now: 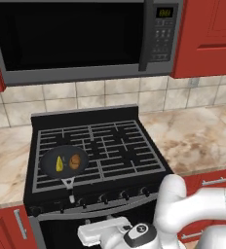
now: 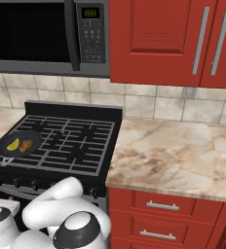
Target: Put the lemon wedge and potato in the pan. Then turn on the front left burner and set the heat to medium.
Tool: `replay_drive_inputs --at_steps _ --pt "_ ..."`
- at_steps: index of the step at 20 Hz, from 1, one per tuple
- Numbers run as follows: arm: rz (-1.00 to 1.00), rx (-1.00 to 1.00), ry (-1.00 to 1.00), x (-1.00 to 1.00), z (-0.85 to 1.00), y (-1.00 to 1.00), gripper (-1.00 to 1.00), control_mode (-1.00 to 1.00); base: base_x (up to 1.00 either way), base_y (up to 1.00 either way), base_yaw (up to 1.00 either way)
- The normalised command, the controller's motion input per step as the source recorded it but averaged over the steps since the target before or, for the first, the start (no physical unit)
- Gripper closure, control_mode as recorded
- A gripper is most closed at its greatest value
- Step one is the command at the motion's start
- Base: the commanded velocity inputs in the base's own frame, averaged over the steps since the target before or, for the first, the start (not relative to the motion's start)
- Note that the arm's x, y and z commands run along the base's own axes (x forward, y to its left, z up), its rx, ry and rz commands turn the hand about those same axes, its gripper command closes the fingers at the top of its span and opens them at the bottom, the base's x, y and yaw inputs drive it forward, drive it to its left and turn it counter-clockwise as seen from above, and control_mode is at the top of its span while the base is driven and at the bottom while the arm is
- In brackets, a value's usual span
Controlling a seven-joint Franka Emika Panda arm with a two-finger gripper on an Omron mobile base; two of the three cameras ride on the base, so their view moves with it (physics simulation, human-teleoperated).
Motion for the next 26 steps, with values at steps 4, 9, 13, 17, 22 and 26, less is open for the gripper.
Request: replay_drive_inputs --at_steps 4,9,13,17,22,26 --pt "-0.06 0.0 0.0 0.39 0.0 0.0 -1.0 -1.0 0.0 0.0 0.0" --pt "-0.04 0.0 0.0 0.4 0.01 0.0 -1.0 -1.0 0.0 0.0 0.0" --pt "0.0 0.0 0.0 0.42 -0.01 0.0 -1.0 -1.0 0.0 0.0 0.0" --pt "0.0 0.0 0.0 0.51 -0.01 0.0 -1.0 -1.0 0.0 0.0 0.0" --pt "0.0 0.0 0.0 0.33 -0.06 -0.03 -1.0 -1.0 0.0 0.0 0.0" --pt "0.0 0.0 0.0 0.03 -0.04 -0.27 -1.0 -1.0 0.0 0.0 0.0"
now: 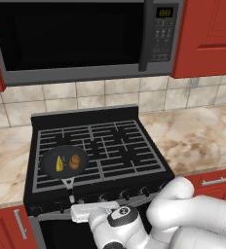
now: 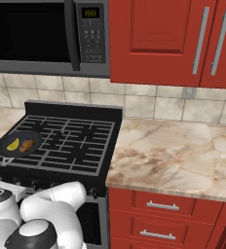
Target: Put the lemon wedge and potato in the pan. Then turn on the front left burner and set the heat to medium.
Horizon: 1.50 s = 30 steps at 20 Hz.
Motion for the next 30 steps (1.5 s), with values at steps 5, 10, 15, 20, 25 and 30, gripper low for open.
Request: replay_drive_inputs --at_steps 5,10,15,20,25,30 --pt "0.0 0.0 0.0 0.0 -0.04 -0.33 -1.0 -1.0 0.0 0.0 0.0" --pt "0.02 0.0 0.03 0.1 -0.13 -0.08 -1.0 -1.0 0.0 0.0 0.0" --pt "0.06 0.0 0.06 0.26 -0.15 0.0 -1.0 -1.0 0.0 0.0 0.0" --pt "0.03 0.0 0.08 0.27 -0.14 -0.05 -1.0 -1.0 0.0 0.0 0.0" --pt "0.0 0.0 0.05 0.06 -0.11 -0.24 -1.0 -1.0 0.0 0.0 0.0" --pt "0.01 0.0 0.02 0.02 -0.09 -0.18 -1.0 -1.0 0.0 0.0 0.0"
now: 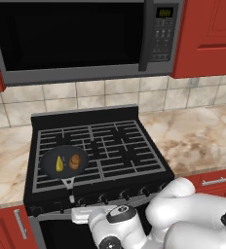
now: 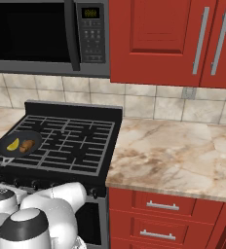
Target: Put the lemon wedge and potato in the pan. Then turn on the front left burner and set the heat to medium.
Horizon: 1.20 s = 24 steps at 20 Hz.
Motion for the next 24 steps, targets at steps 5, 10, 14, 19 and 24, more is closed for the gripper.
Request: replay_drive_inputs --at_steps 5,10,14,19,24 --pt "0.09 0.0 0.0 0.18 -0.01 0.0 -1.0 -1.0 0.0 0.0 0.0" --pt "0.11 0.0 0.0 0.24 -0.14 0.0 -1.0 -1.0 0.0 0.0 0.0" --pt "0.07 0.0 0.0 0.12 -0.24 -0.17 -1.0 -1.0 0.0 0.0 0.0" --pt "0.03 0.0 0.0 0.12 -0.18 -0.26 -1.0 -1.0 0.0 0.0 0.0" --pt "0.0 0.0 0.0 0.22 -0.04 -0.15 -1.0 -1.0 0.0 0.0 0.0"
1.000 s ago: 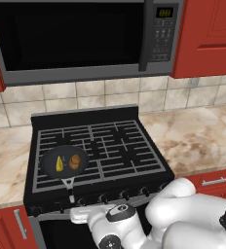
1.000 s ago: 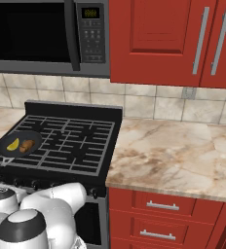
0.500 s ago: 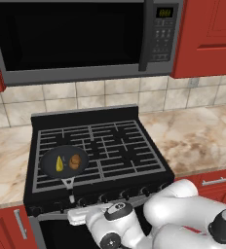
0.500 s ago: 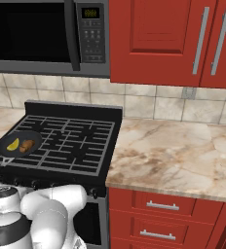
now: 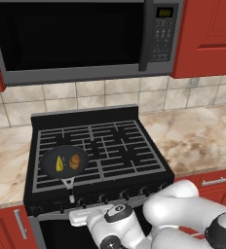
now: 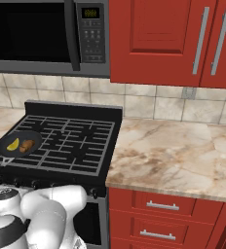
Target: Put the lemon wedge and potato in the pan. Then turn on the front left burner and set the heat to medium.
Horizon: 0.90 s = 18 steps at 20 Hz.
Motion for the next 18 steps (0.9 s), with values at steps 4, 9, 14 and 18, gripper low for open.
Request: replay_drive_inputs --at_steps 4,9,14,18 --pt "0.0 0.0 0.0 0.33 0.0 -0.08 -1.0 -1.0 0.0 0.0 0.0" --pt "0.0 0.0 0.0 0.26 -0.09 -0.03 -1.0 -1.0 0.0 0.0 0.0" --pt "0.0 0.0 0.0 0.11 -0.26 -0.05 -1.0 -1.0 0.0 0.0 0.0" --pt "0.0 0.0 0.0 0.09 -0.24 0.0 -1.0 -1.0 0.0 0.0 0.0"
